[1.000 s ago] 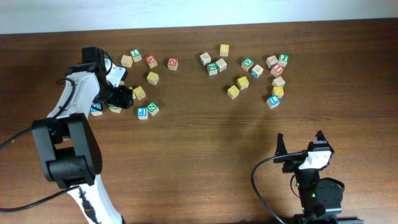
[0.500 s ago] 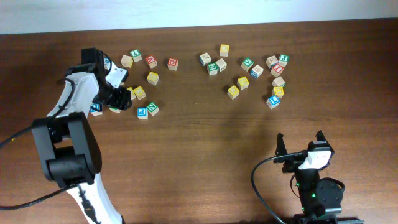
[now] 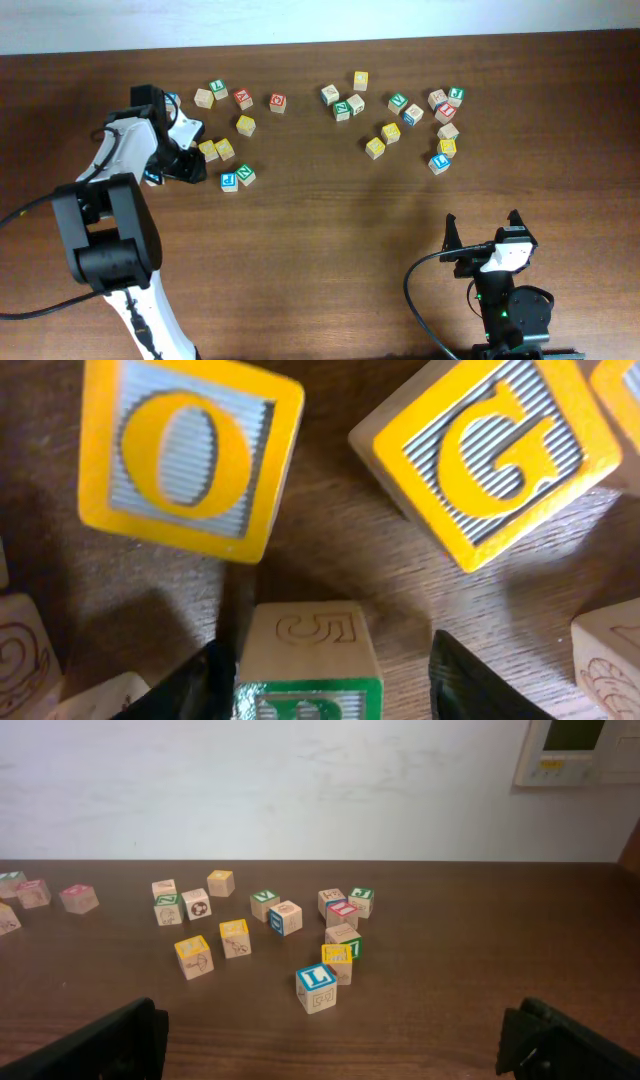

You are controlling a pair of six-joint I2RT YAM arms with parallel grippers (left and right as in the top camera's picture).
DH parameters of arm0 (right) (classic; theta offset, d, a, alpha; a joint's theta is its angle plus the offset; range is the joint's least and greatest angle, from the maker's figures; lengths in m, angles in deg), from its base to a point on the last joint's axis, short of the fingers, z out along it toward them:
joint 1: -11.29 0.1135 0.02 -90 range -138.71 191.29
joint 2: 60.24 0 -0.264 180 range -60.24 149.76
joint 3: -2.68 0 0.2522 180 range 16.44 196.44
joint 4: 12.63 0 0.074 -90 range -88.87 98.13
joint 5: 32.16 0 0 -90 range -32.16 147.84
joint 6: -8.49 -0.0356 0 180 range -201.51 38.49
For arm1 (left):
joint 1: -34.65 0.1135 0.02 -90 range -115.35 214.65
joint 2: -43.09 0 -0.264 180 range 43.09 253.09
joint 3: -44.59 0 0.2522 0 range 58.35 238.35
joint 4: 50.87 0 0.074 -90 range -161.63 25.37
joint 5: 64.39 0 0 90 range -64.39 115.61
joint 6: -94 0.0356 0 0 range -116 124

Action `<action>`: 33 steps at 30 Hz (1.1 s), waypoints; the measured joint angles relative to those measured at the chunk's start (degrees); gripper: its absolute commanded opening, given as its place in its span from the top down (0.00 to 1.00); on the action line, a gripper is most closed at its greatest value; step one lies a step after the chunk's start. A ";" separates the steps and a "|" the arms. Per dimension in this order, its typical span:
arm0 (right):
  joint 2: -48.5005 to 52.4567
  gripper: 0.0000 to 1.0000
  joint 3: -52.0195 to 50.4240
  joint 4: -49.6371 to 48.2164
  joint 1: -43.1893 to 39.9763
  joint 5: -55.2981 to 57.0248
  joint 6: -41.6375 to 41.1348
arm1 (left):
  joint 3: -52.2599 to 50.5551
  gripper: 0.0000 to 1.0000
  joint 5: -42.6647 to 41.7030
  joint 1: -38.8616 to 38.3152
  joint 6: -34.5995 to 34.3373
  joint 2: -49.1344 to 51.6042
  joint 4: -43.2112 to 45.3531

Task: Spell out RSS
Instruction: 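Close the left gripper on the green R block and lift it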

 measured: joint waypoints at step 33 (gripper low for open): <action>0.00 0.02 0.00 0.00 0.00 0.02 0.02 | 14.62 0.81 -2.25 0.31 -11.56 0.26 -12.79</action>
